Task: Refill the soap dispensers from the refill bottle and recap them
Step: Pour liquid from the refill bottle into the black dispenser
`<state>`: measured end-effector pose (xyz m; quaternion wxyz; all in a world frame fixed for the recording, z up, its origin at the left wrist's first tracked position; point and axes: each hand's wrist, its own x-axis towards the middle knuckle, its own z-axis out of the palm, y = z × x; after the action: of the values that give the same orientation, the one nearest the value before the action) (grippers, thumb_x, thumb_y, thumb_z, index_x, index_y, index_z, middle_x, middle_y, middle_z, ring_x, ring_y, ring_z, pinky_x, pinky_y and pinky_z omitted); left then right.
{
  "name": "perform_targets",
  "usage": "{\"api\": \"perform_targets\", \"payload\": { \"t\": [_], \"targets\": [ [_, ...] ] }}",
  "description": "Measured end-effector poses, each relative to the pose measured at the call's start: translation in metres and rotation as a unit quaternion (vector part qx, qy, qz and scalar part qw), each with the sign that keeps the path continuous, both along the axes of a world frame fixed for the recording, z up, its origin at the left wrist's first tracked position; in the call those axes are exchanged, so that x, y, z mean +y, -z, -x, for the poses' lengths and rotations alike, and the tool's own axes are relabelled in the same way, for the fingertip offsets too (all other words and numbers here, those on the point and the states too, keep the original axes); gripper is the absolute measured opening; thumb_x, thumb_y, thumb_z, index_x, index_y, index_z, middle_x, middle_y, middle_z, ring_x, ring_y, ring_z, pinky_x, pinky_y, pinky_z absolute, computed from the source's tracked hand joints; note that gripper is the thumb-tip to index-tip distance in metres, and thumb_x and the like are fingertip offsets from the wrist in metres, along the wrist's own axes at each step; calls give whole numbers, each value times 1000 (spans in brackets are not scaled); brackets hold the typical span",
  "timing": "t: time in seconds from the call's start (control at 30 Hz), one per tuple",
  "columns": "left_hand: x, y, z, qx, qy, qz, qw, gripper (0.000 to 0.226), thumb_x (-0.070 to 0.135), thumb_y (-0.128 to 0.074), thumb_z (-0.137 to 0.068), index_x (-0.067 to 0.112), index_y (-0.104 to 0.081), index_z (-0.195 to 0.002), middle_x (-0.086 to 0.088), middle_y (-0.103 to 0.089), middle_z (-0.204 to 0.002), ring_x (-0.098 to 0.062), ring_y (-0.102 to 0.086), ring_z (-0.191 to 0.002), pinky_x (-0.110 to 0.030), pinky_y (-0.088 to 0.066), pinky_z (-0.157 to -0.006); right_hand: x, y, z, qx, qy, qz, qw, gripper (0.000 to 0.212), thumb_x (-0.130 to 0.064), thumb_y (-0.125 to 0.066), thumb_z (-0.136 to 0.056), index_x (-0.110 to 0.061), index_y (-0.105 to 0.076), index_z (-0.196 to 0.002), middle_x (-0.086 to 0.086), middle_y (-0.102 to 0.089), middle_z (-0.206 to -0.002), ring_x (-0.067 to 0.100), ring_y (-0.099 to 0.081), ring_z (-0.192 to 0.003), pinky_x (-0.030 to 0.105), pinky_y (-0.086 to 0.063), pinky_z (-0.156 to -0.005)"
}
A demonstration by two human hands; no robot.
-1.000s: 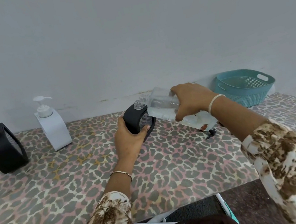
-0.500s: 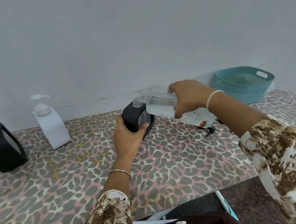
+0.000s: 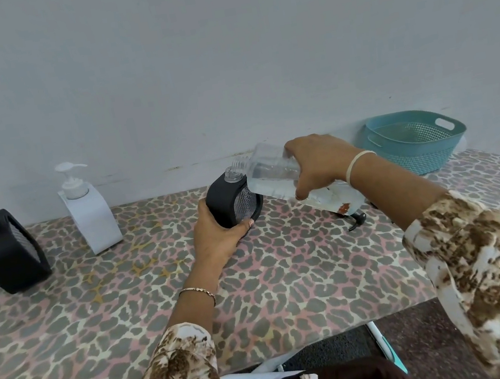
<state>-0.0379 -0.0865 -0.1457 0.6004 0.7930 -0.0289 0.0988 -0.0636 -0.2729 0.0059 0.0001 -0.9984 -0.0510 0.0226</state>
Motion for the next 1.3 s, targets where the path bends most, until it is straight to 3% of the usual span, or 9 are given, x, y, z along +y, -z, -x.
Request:
{"api": "perform_targets", "payload": {
  "t": [0.17, 0.3, 0.6, 0.97, 1.3],
  "targets": [
    [4, -1, 1, 17, 27, -26, 999, 89, 9, -89, -62, 17, -39, -134, 7, -53, -120, -6, -56, -102, -12, -43, -86, -1, 0, 1, 0, 2, 2, 1000, 77, -31, -82, -67, -16, -45, -133, 3, -56, -126, 25, -55, -110, 33, -46, -83],
    [4, 0, 1, 17, 24, -28, 999, 89, 8, -88, -63, 18, -38, -135, 4, -54, -125, -14, -52, -115, -24, -41, -95, 0, 1, 0, 1, 4, 2, 1000, 77, -32, -83, -66, -16, -46, -132, 4, -57, -125, 25, -55, -109, 35, -48, -85],
    [3, -2, 3, 22, 18, -32, 999, 87, 7, -87, -64, 17, -39, -136, 10, -51, -115, -9, -49, -108, -21, -40, -93, 1, -1, -1, 5, 5, 14, 1000, 77, -33, -84, -66, -16, -46, -131, 4, -58, -124, 26, -56, -109, 35, -48, -84],
    [3, -3, 3, 24, 13, -36, 999, 88, 8, -87, -64, 17, -38, -137, 1, -55, -129, -15, -51, -118, -22, -39, -94, 3, -5, -1, 13, 2, 26, 1000, 76, -34, -85, -64, -16, -47, -128, 4, -58, -121, 26, -56, -107, 37, -49, -85],
    [3, -1, 2, 34, 9, -37, 999, 88, 9, -88, -63, 20, -39, -136, 0, -56, -131, -19, -53, -122, -34, -45, -103, 5, -7, 0, 17, 5, 33, 999, 75, -32, -85, -64, -15, -47, -127, 4, -59, -119, 27, -57, -106, 39, -51, -86]
  ]
}}
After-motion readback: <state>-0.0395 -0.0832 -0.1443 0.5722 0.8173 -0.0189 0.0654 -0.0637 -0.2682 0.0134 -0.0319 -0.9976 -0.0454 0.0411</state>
